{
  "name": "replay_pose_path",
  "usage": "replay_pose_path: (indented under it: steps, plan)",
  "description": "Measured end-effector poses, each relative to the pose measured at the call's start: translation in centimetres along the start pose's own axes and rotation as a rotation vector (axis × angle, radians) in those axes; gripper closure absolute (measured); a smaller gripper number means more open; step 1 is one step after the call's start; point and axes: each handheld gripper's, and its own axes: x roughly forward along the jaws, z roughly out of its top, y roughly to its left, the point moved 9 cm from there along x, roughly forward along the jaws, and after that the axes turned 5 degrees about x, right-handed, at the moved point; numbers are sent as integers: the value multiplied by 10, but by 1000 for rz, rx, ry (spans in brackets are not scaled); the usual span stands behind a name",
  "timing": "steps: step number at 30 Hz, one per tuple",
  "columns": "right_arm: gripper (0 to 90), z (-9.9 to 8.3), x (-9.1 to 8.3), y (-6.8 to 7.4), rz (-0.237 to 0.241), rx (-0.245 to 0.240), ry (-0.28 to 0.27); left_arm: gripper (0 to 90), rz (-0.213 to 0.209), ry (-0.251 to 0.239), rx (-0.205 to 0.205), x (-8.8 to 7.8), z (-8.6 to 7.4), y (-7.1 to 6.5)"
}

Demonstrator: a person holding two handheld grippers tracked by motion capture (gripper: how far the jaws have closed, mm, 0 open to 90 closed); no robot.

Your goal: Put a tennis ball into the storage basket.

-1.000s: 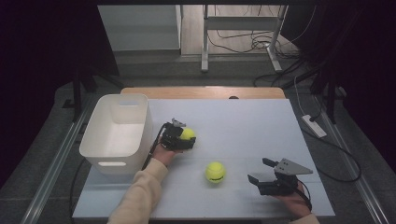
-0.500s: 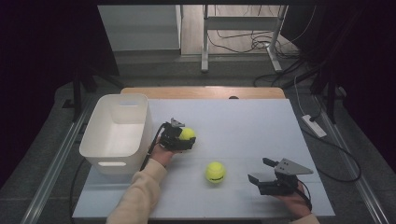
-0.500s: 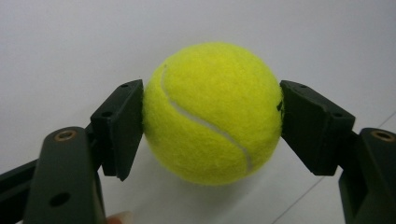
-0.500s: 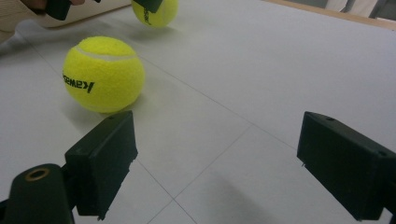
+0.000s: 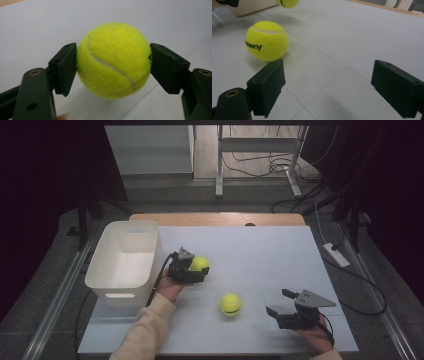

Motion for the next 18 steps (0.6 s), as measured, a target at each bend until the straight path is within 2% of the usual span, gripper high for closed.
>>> replay_pose_path:
  steps: [6,10,18]
  plan:
    - [121,1,-1,-1,-3,8,-10,270,-20,-17,14,-4,1,-4]
    - [121,2,-1,-3,-14,23,-16,270,-53,-36,13,-9,2,-6]
    - [122,2,0,-3,-20,28,-13,270,-59,-55,18,-14,4,-7]
